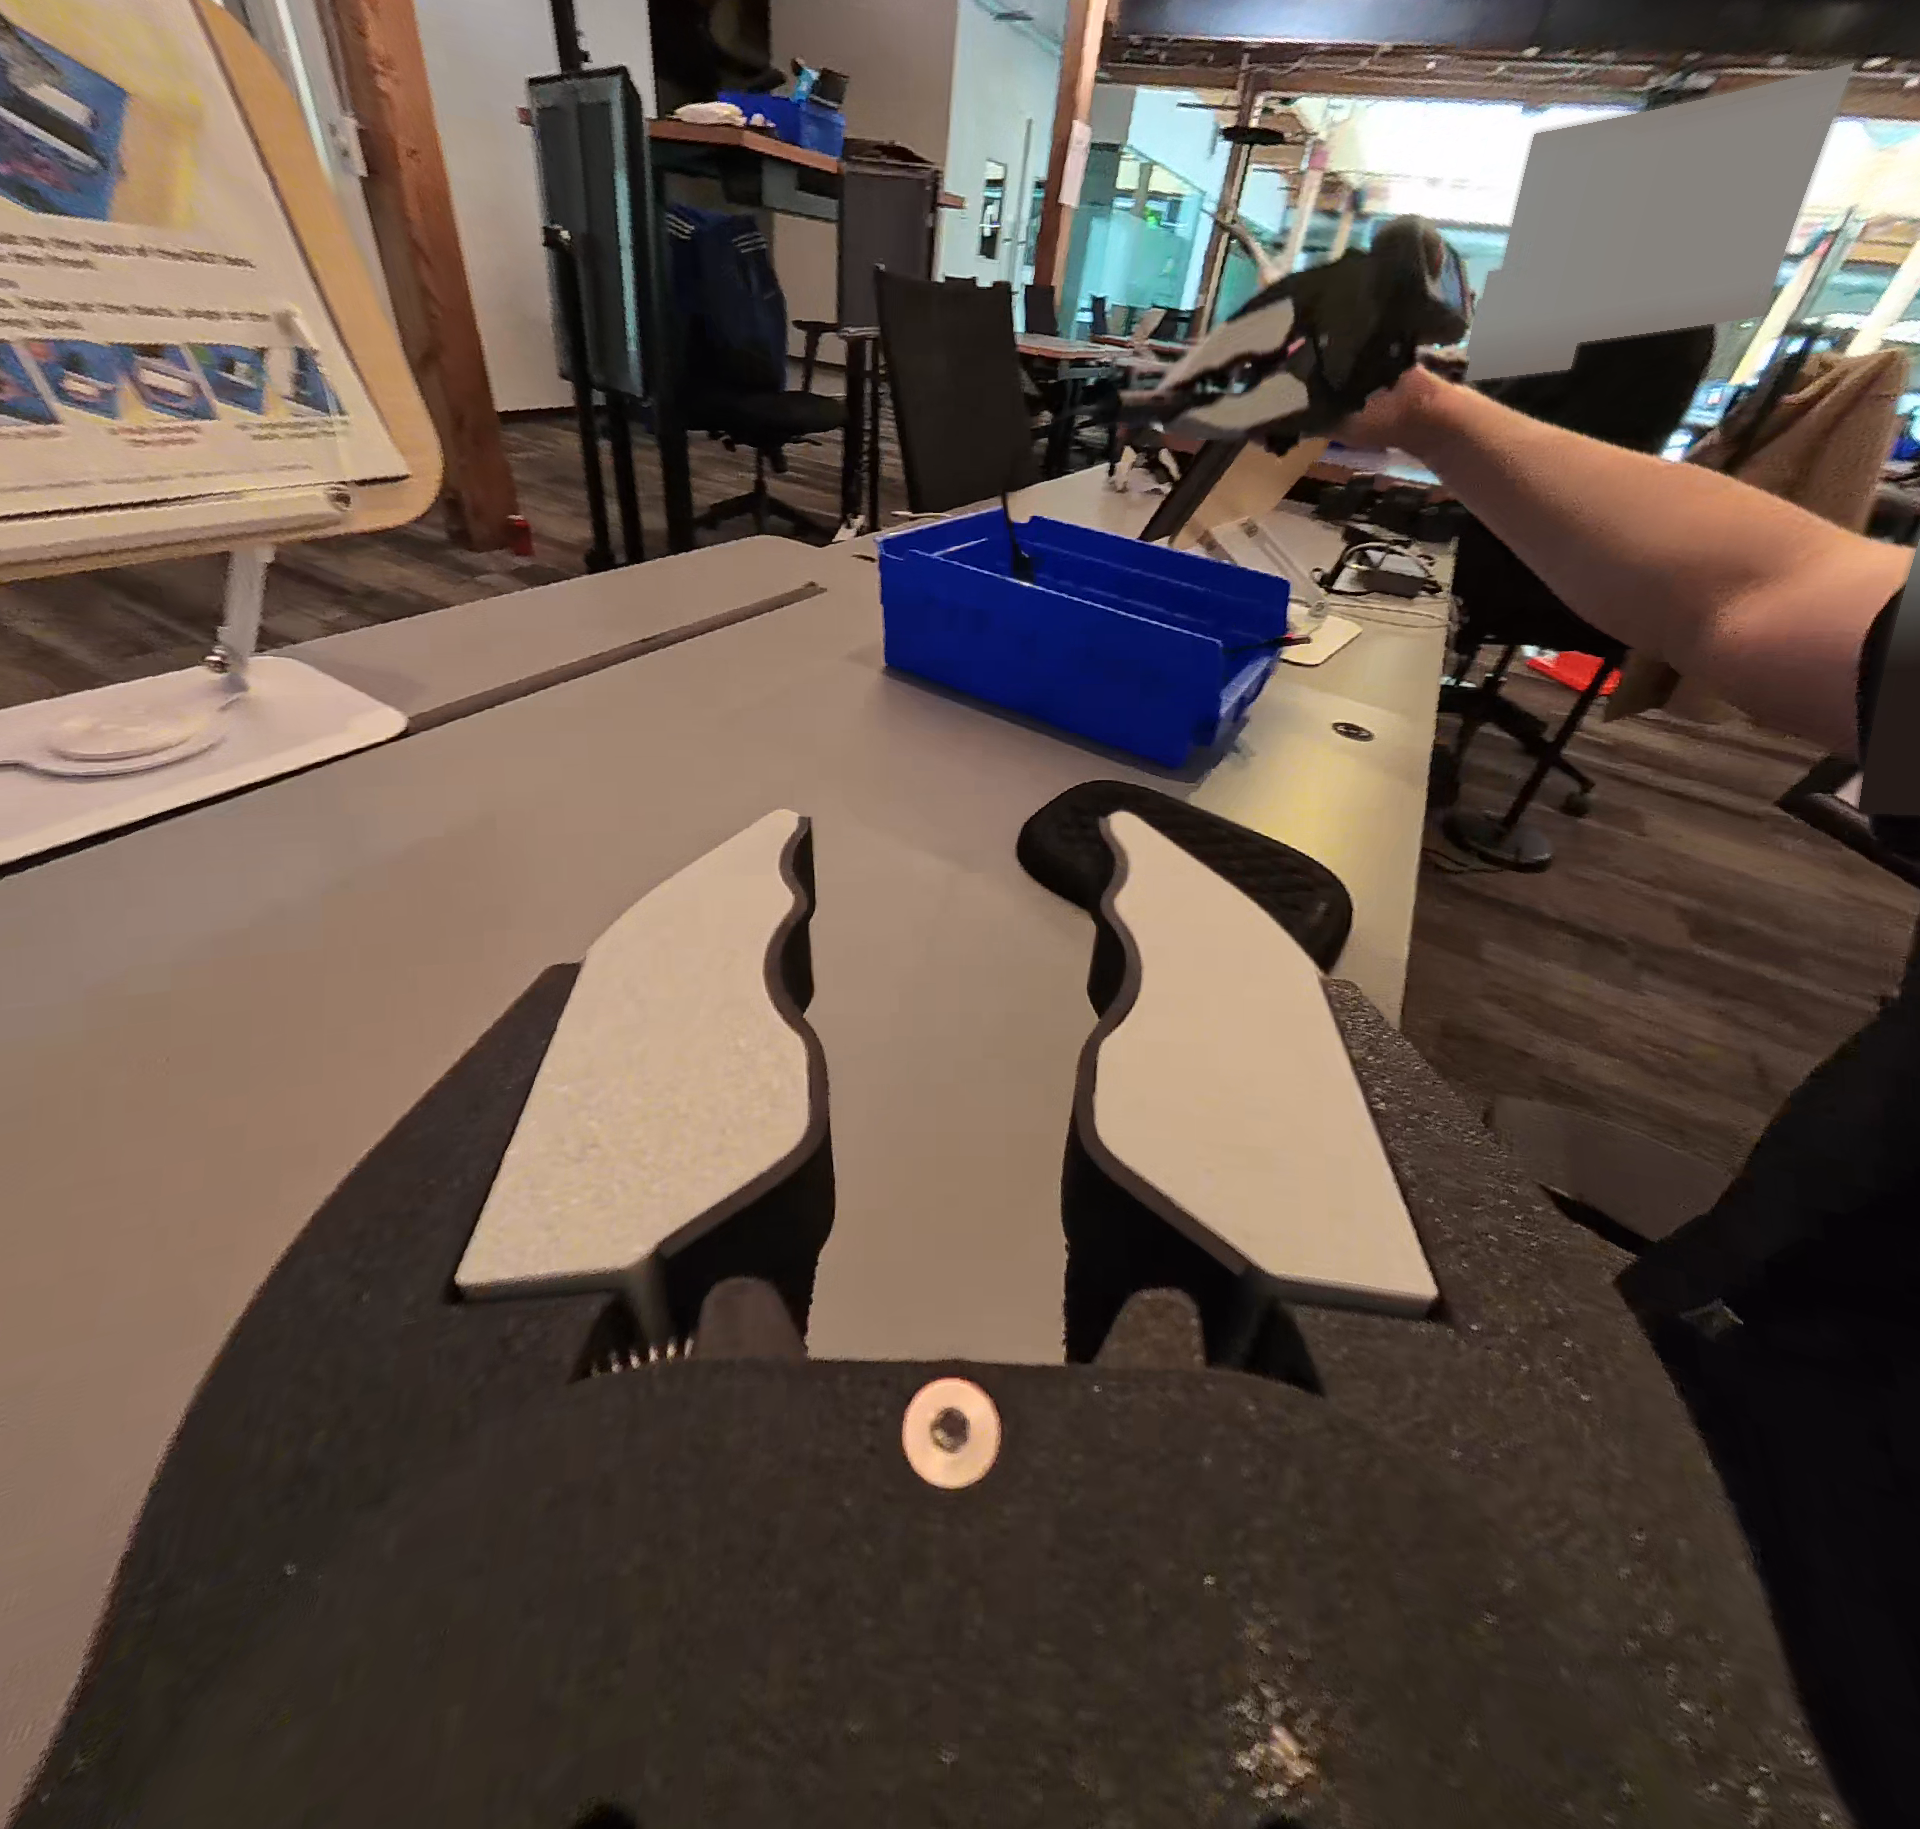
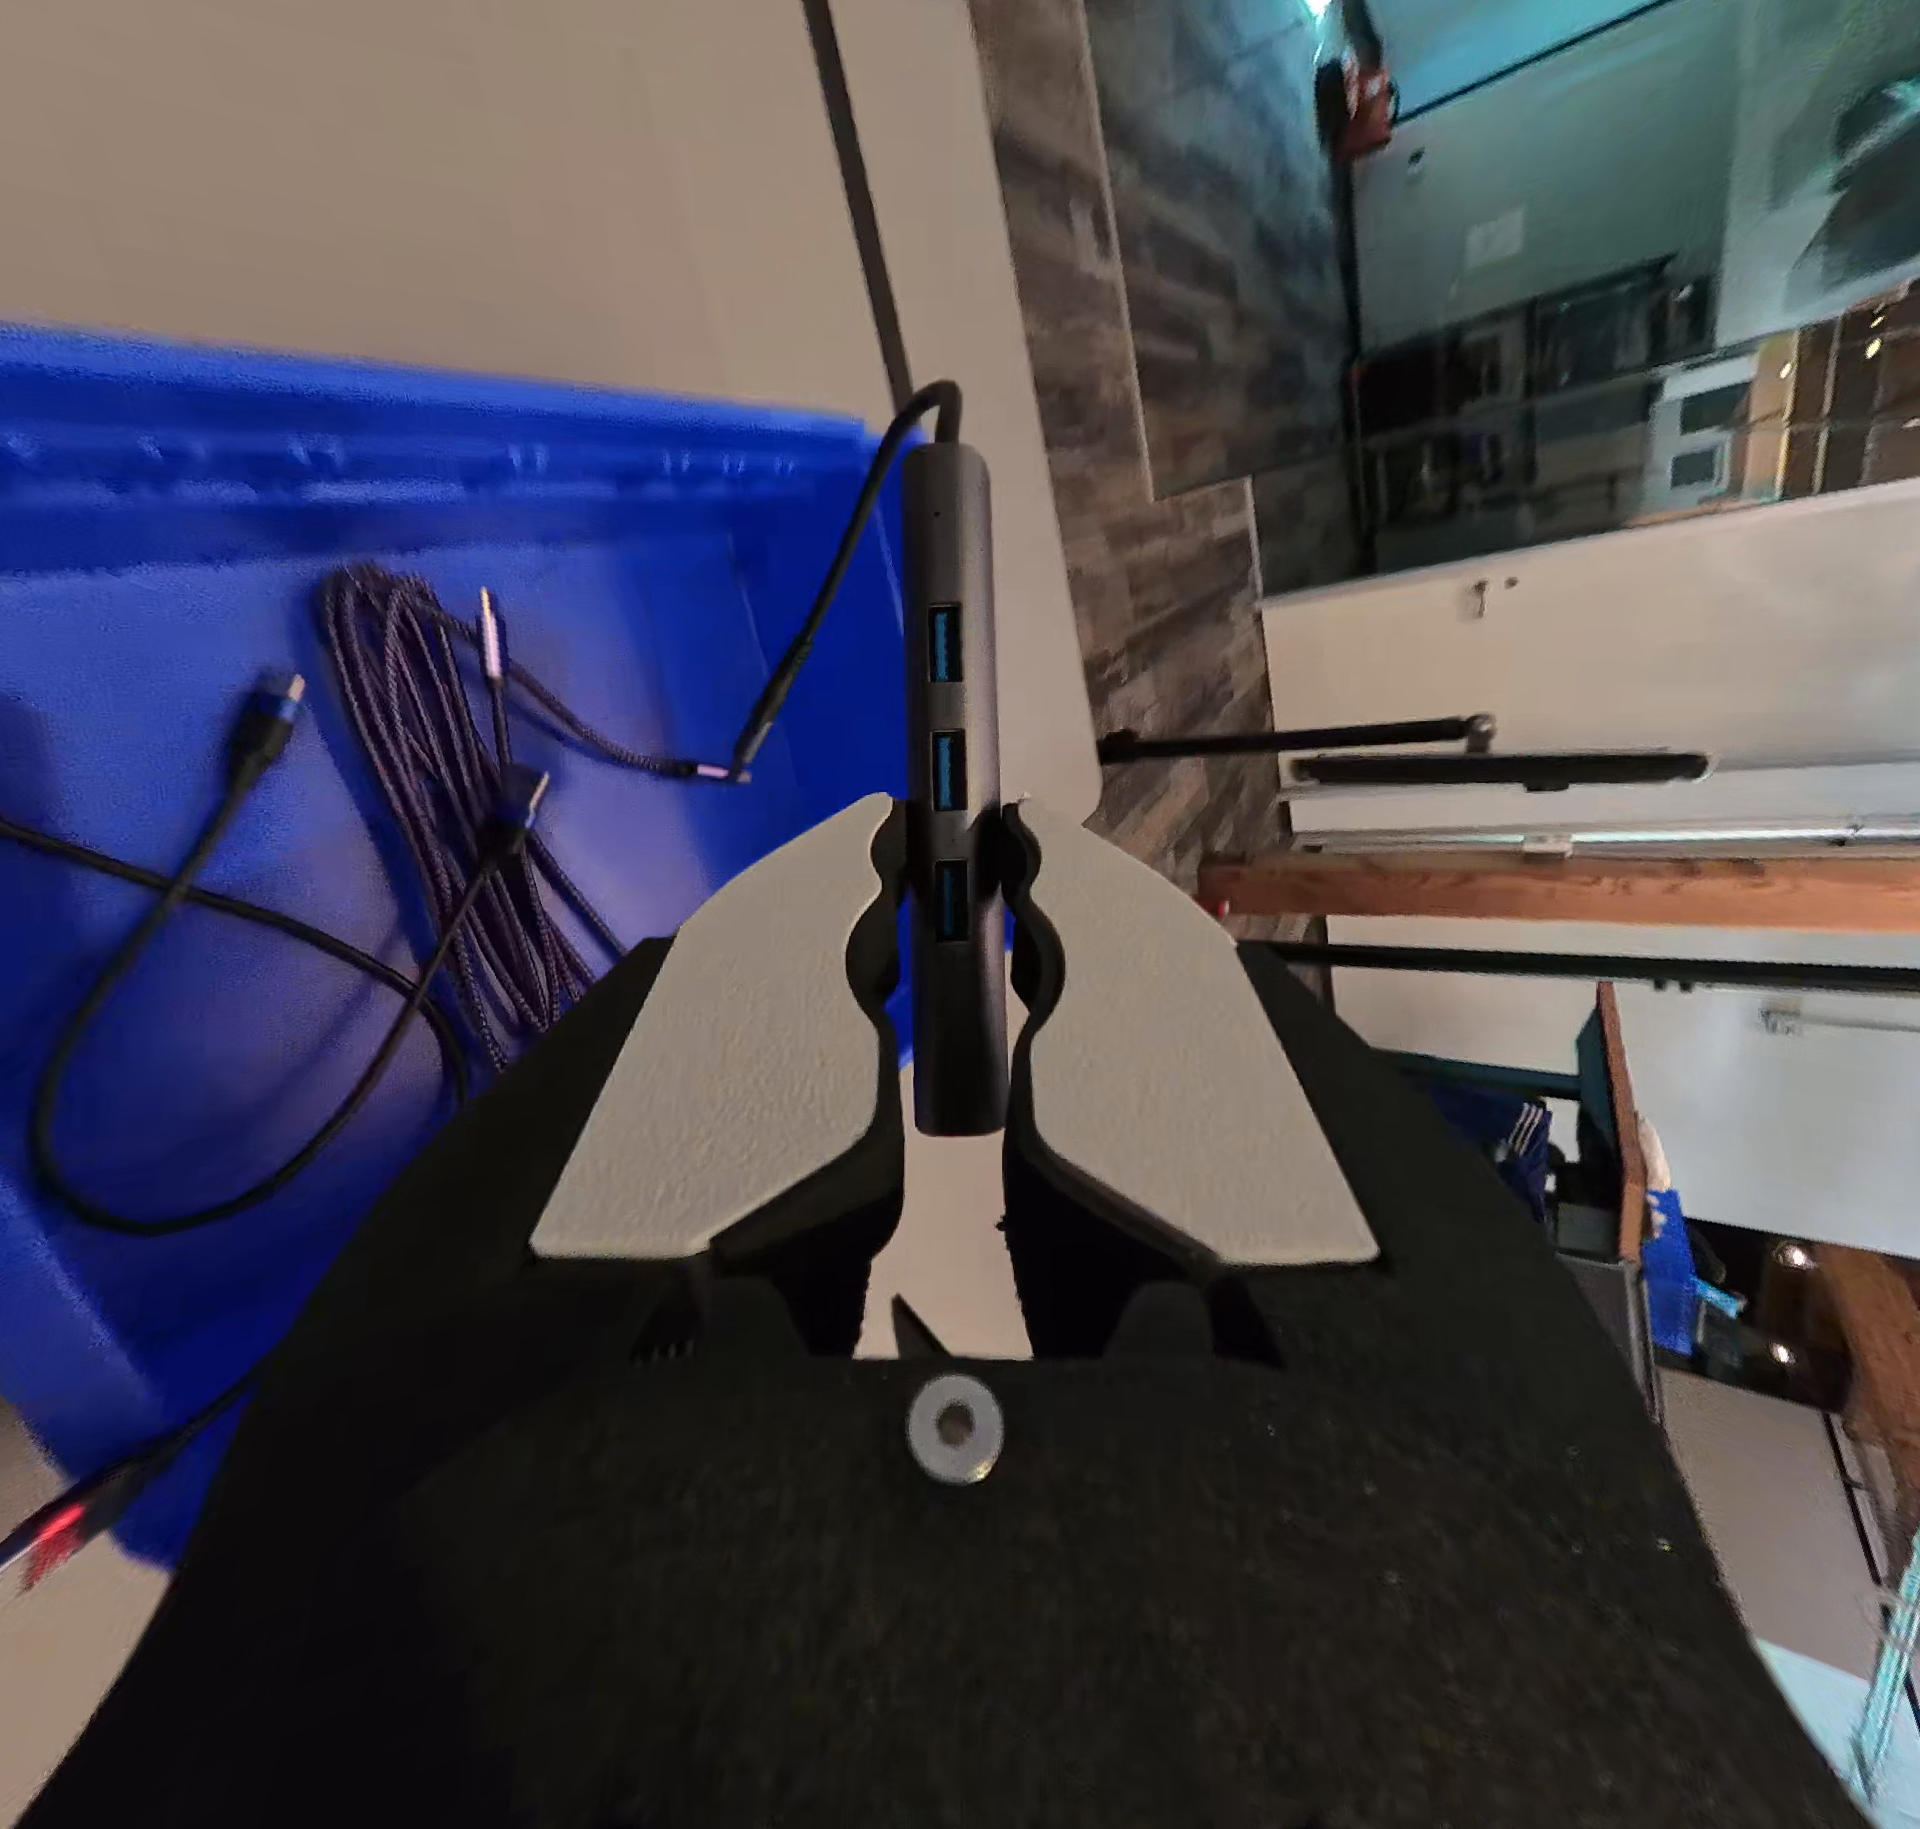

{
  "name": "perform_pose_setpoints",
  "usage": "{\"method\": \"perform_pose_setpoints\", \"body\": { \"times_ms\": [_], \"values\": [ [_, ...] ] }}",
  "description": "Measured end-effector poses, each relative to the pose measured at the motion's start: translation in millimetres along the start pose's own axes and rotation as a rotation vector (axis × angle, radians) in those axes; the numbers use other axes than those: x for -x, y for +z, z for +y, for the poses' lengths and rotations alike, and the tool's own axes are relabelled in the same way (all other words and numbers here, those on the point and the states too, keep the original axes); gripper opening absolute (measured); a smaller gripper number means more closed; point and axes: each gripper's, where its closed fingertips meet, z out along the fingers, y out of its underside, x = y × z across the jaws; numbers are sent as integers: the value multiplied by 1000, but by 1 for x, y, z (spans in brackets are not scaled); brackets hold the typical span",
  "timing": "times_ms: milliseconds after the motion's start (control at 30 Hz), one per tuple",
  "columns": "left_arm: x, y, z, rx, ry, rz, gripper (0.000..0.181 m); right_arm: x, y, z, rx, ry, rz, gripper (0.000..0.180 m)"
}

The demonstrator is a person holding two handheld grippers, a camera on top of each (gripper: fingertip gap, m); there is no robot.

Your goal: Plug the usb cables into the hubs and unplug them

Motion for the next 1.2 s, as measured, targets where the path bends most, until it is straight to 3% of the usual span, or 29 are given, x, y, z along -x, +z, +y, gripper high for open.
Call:
{"method": "perform_pose_setpoints", "body": {
  "times_ms": [233,433,567,900,967,1133,1200],
  "values": [
    [2,-6,-22,-38,9,-61,49,44,86,38,24,39,-92,17],
    [-3,-5,-25,-2,40,-90,50,83,124,53,149,9,-260,18],
    [-2,-7,-29,-18,29,-91,51,90,126,55,222,72,-341,49],
    [9,-52,-29,-2,9,-138,50,44,52,51,336,95,-362,52],
    [15,-70,-28,15,37,-192,50,26,37,28,264,166,-311,51],
    [57,-131,-31,104,93,-388,50,-24,5,-73,-66,407,-131,50],
    [83,-159,-32,156,107,-478,50,-37,-4,-113,-181,516,-83,39]
  ]
}}
